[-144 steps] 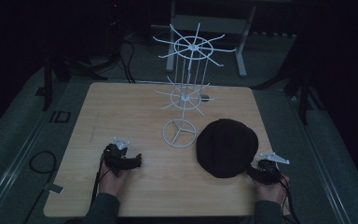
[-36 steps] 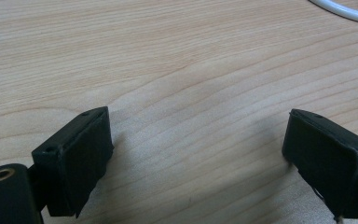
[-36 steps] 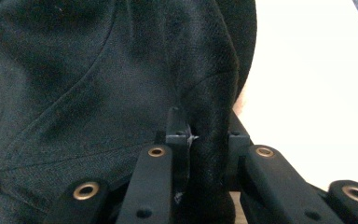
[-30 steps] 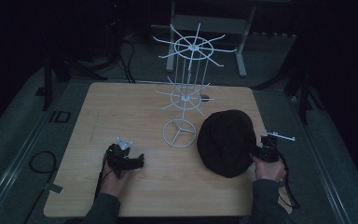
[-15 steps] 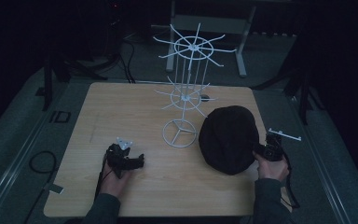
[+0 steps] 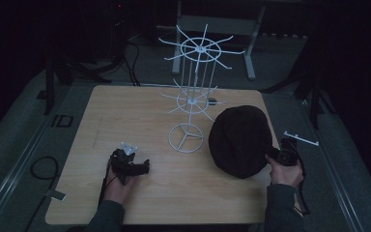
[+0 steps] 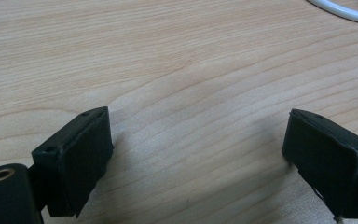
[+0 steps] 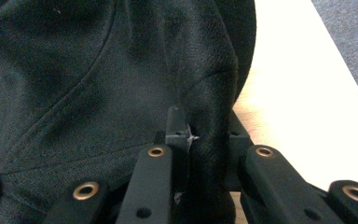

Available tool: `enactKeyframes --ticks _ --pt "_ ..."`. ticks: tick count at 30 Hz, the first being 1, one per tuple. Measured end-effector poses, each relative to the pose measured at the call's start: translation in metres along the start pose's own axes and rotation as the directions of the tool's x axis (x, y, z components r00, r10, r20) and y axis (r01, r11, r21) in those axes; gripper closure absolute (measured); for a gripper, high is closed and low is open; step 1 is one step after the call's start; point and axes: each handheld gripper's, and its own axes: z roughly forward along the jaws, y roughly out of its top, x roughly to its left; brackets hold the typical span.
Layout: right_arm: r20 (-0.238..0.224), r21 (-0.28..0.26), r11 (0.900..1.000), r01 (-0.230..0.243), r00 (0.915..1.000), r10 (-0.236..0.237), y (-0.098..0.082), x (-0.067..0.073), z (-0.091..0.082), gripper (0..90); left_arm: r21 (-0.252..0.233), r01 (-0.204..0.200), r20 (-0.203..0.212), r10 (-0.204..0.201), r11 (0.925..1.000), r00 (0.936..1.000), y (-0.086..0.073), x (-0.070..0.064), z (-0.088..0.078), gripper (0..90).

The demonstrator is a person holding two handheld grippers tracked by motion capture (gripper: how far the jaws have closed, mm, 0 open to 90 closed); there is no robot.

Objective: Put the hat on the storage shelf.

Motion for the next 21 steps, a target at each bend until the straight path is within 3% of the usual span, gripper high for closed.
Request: enactKeyframes --ticks 21 --pt "-0.040 -0.049 0.998 -0.025 0.9989 0.023 0.008 0.001 -0.016 78.4 -0.002 0.002 0.001 -0.002 1.0000 1.0000 0.000 0.000 0.000 8.8"
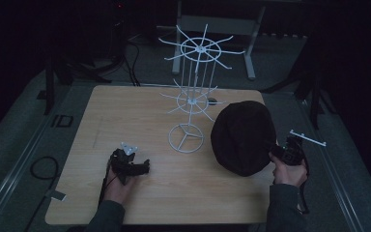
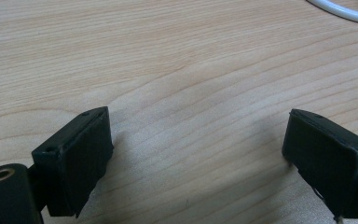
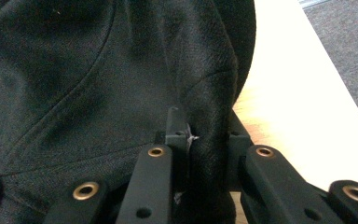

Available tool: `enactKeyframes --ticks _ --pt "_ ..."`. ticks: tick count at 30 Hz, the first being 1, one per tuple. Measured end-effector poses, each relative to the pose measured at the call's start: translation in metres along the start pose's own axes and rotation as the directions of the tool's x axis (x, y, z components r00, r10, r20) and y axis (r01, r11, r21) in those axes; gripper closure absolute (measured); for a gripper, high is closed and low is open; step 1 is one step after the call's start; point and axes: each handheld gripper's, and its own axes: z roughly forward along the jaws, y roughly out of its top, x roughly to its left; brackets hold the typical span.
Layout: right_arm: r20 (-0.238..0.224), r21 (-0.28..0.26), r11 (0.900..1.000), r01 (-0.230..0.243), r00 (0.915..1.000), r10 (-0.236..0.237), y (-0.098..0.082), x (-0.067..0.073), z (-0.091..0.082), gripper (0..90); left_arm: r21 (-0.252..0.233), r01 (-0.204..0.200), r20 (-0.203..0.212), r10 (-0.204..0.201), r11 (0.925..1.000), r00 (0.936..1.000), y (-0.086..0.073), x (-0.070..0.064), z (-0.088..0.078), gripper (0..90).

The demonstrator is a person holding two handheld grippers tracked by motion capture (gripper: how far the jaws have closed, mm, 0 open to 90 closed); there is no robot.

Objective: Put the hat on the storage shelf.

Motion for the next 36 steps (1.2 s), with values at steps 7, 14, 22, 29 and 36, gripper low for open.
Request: enactKeyframes --ticks 7,14,22,29,36 --pt "-0.021 -0.018 1.000 -0.009 0.9997 0.009 0.004 0.001 -0.007 78.4 0.000 0.001 0.000 -0.001 1.0000 1.0000 0.000 0.000 0.000 8.8" --pt "-0.027 -0.023 1.000 -0.009 0.9996 0.009 0.006 0.001 -0.010 78.4 0.000 0.001 0.000 -0.001 1.0000 1.0000 0.000 0.000 0.000 8.8" --pt "-0.045 -0.040 0.999 -0.024 0.9988 0.022 0.010 0.001 -0.015 78.4 0.000 0.001 0.000 -0.001 1.0000 1.0000 0.000 0.000 0.000 8.8" --pt "-0.057 -0.058 0.998 -0.023 0.9982 0.020 0.015 0.003 -0.021 78.4 0.000 0.000 0.000 0.000 1.0000 1.0000 0.000 0.000 0.000 8.8" --pt "-0.069 -0.072 0.997 -0.027 0.9974 0.022 0.020 0.003 -0.026 78.4 0.000 0.001 0.000 -0.001 1.0000 1.0000 0.000 0.000 0.000 8.8"
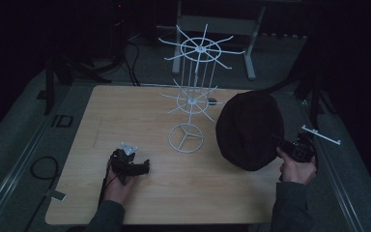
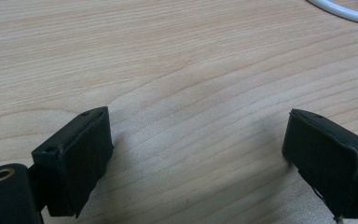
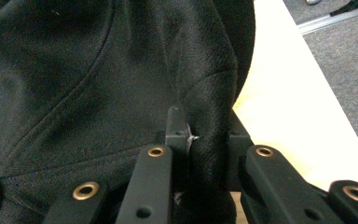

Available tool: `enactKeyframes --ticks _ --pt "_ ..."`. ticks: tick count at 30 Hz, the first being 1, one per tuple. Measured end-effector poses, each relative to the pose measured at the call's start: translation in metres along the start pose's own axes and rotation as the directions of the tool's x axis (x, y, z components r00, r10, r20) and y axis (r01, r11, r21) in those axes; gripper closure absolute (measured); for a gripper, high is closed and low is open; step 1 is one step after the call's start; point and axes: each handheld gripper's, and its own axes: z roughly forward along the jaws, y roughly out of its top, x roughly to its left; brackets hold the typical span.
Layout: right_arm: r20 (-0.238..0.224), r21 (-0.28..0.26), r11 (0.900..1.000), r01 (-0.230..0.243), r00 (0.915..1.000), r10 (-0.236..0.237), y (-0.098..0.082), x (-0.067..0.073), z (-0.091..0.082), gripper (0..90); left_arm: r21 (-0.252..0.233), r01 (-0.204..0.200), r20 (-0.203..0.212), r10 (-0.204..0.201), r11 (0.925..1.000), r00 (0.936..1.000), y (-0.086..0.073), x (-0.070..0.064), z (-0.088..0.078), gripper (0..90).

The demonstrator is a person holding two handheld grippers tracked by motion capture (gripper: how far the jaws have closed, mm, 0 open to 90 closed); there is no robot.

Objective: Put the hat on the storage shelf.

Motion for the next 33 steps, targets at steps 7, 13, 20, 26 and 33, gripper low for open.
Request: enactKeyframes --ticks 7,13,20,26,33 --pt "-0.013 -0.010 1.000 0.008 0.9999 -0.008 0.006 0.002 -0.005 78.4 0.001 0.000 0.000 0.000 1.0000 1.0000 0.000 0.000 0.000 8.8" --pt "-0.028 -0.025 1.000 0.013 0.9995 -0.014 0.013 0.006 -0.010 78.4 0.001 0.000 0.000 0.000 1.0000 1.0000 0.000 0.000 0.000 8.8" --pt "-0.041 -0.035 0.999 0.010 0.9991 -0.011 0.018 0.009 -0.014 78.4 0.001 -0.002 -0.001 0.002 1.0000 1.0000 0.000 0.000 0.000 8.8" --pt "-0.056 -0.050 0.999 0.006 0.9984 -0.008 0.022 0.011 -0.017 78.4 0.002 -0.002 -0.001 0.002 1.0000 1.0000 0.000 0.000 0.000 8.8" --pt "-0.077 -0.053 0.999 0.003 0.9970 -0.008 0.027 0.015 -0.019 78.4 0.002 -0.002 -0.001 0.002 1.0000 1.0000 0.000 0.000 0.000 8.8"
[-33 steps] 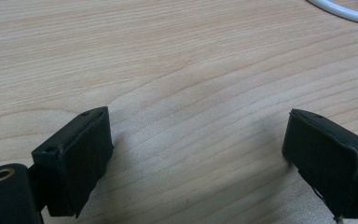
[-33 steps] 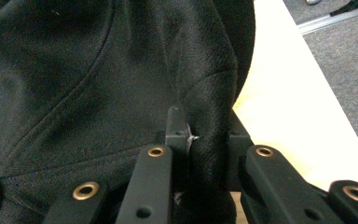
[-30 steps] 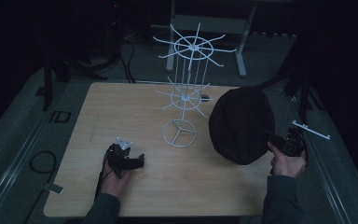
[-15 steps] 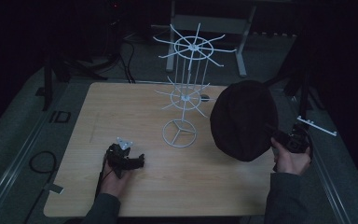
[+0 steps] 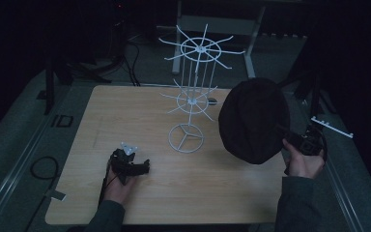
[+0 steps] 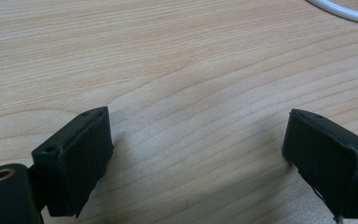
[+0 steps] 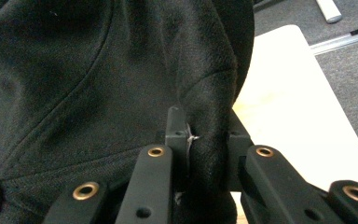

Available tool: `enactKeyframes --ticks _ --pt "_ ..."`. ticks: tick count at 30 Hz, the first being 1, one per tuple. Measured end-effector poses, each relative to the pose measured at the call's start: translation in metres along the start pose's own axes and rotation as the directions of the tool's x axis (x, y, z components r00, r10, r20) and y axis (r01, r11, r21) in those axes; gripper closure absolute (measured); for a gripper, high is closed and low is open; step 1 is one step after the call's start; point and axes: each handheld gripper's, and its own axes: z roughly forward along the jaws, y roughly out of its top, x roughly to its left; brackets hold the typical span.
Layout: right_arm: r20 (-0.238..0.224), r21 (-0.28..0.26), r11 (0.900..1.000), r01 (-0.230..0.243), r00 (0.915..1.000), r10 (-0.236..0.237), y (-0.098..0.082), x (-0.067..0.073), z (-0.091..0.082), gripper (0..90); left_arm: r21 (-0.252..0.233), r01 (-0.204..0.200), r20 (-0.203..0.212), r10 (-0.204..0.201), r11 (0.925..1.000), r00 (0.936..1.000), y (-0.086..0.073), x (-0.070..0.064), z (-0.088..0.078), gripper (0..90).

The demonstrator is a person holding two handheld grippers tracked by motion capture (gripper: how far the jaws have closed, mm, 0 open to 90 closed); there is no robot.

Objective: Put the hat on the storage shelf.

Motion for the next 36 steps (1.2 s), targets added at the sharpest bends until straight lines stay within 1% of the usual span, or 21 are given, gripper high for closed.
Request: enactKeyframes --ticks 4,7,11,16,17,26,27,36 --pt "-0.002 -0.004 1.000 0.007 1.0000 -0.007 0.002 0.002 0.000 78.4 0.000 0.000 0.000 0.000 1.0000 1.0000 0.000 0.000 0.000 8.8" --pt "-0.020 -0.011 1.000 0.005 0.9998 -0.005 0.005 0.003 -0.002 78.4 0.000 0.000 0.000 0.000 1.0000 1.0000 0.000 0.000 0.000 8.8" --pt "-0.031 -0.022 1.000 0.002 0.9995 -0.003 0.009 0.005 -0.004 78.4 0.002 -0.001 0.001 0.001 1.0000 1.0000 0.000 0.000 0.000 8.8" --pt "-0.049 -0.029 1.000 -0.004 0.9988 0.003 0.012 0.007 -0.006 78.4 0.001 -0.001 0.000 0.001 1.0000 1.0000 0.000 0.000 0.000 8.8" --pt "-0.058 -0.031 0.999 -0.009 0.9983 0.007 0.014 0.007 -0.006 78.3 0.001 -0.001 0.000 0.001 1.0000 1.0000 0.000 0.000 0.000 8.8" --pt "-0.076 -0.039 0.999 -0.013 0.9970 0.010 0.018 0.011 -0.008 78.3 0.001 0.000 0.001 0.000 1.0000 1.0000 0.000 0.000 0.000 8.8" --pt "-0.085 -0.041 0.999 -0.017 0.9963 0.013 0.019 0.012 -0.008 78.3 0.001 0.000 0.000 0.000 1.0000 1.0000 0.000 0.000 0.000 8.8" --pt "-0.106 -0.055 0.998 -0.030 0.9940 0.024 0.023 0.014 -0.008 78.3 0.001 0.000 0.001 0.000 1.0000 1.0000 0.000 0.000 0.000 8.8"
